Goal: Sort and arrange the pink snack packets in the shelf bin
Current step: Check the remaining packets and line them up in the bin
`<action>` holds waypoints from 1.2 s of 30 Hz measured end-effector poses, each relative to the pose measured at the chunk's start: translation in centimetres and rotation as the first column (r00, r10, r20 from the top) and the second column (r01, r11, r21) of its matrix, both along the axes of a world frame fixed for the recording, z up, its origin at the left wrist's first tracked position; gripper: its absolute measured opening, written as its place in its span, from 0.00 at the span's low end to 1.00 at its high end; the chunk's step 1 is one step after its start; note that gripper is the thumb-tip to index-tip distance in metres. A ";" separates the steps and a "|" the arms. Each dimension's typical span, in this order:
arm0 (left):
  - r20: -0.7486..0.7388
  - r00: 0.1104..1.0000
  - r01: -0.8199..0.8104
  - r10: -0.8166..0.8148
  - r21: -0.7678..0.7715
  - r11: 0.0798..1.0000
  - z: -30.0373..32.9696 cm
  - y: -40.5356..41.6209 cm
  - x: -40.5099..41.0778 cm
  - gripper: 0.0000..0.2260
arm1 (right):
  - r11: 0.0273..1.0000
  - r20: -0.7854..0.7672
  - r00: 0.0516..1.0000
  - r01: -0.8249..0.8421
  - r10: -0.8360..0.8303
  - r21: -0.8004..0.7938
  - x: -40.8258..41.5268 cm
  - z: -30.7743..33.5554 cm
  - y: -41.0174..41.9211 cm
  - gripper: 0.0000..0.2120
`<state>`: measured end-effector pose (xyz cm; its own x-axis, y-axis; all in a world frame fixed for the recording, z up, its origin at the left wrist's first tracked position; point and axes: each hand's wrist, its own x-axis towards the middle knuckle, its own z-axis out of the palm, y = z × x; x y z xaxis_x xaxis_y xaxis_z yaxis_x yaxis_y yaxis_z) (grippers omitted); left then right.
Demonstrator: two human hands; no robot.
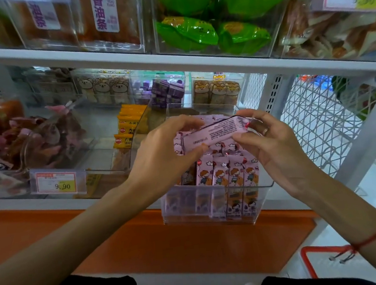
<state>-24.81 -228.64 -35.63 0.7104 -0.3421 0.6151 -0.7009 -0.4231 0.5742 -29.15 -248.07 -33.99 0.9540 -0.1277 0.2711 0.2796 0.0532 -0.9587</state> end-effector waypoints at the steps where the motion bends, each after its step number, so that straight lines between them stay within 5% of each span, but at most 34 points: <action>1: 0.014 1.000 0.003 -0.003 0.035 0.999 0.0 -0.1 -0.1 0.21 | 0.996 0.032 0.999 0.027 -0.024 -0.081 -0.2 0.0 0.3 0.22; 5: 0.041 0.999 0.018 -0.020 0.050 0.999 0.1 -0.5 -0.3 0.20 | 0.972 0.146 0.989 0.054 -0.020 -0.229 -0.7 0.2 1.2 0.29; 9: -0.252 0.938 0.148 -0.239 -0.333 0.931 0.5 -0.7 0.0 0.16 | 0.950 0.037 0.999 0.032 -0.022 -0.312 -0.2 0.1 1.0 0.36; 14: -0.335 0.868 0.196 -0.365 -0.445 0.874 0.2 -0.8 0.1 0.18 | 0.889 0.039 0.999 0.050 -0.036 -0.455 0.2 -0.9 1.3 0.15; 20: -0.243 0.925 0.147 -0.293 -0.483 0.863 0.8 -0.4 0.4 0.14 | 0.852 0.078 0.995 0.093 -0.061 -0.516 1.1 -1.6 0.8 0.16; 25: -0.129 0.990 -0.033 -0.057 -0.601 0.799 1.1 -0.2 0.7 0.15 | 0.669 0.158 0.973 0.232 -0.171 -0.706 3.4 -2.2 0.4 0.23; 31: -0.166 0.986 -0.087 -0.005 -0.545 0.834 0.4 -0.6 1.7 0.15 | 0.247 0.108 0.980 0.147 -0.164 -0.958 6.2 -3.4 1.3 0.17; 36: -0.213 0.976 -0.034 -0.045 -0.355 0.934 0.8 -1.6 4.3 0.15 | 0.159 0.186 0.977 0.201 -0.103 -0.967 5.1 -3.5 1.1 0.18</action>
<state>-20.48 -230.21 -34.83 0.8376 -0.1341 0.5296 -0.5458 -0.1603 0.8225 -24.02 -246.94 -37.47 0.9255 0.1476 0.3487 0.2169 -0.9615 -0.1685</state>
